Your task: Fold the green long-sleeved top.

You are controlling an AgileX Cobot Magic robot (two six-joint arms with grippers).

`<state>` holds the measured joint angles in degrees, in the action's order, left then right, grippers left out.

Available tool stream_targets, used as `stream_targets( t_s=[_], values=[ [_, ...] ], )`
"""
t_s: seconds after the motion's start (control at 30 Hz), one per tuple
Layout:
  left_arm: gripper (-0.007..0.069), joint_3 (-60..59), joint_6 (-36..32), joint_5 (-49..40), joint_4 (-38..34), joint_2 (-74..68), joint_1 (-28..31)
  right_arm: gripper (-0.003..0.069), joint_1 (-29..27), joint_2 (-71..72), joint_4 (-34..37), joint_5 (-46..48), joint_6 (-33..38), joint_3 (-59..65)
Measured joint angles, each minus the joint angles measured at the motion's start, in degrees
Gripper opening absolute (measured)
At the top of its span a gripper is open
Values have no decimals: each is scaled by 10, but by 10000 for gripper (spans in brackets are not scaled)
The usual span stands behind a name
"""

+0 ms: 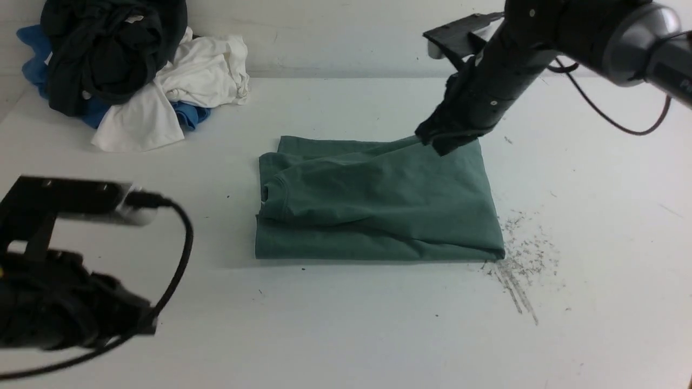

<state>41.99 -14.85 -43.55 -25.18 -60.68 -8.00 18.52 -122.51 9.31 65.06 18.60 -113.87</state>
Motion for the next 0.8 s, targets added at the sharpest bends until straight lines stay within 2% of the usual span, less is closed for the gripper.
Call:
stream_targets(
  t_s=[0.07,0.1,0.13,0.27,0.37,0.43,0.63,0.7,0.8],
  values=[
    [-7,28,-26,14,-35,-36,0,-10,-12,-6,9,-5,-2,-1],
    [-7,73,-62,25,-98,-94,0,-13,-23,-21,35,-14,0,-1],
    [-7,84,-79,29,-121,-114,-1,-13,-27,-28,50,-17,5,-1],
    [-7,200,-223,42,-246,-262,-24,-13,-35,-74,111,-45,37,0],
    [-7,275,-280,50,-280,-370,-51,-14,-35,-88,118,-88,47,0],
    [-7,334,-299,53,-284,-447,-65,-14,-35,-89,118,-116,49,0],
    [-7,472,-291,44,-273,-619,-78,-14,-35,-102,120,-168,52,-1],
    [-7,483,-280,44,-247,-633,-78,-14,-35,-112,120,-172,52,-1],
    [-7,490,-216,44,-128,-641,-78,-14,-38,-139,117,-175,53,-1]
  ],
)
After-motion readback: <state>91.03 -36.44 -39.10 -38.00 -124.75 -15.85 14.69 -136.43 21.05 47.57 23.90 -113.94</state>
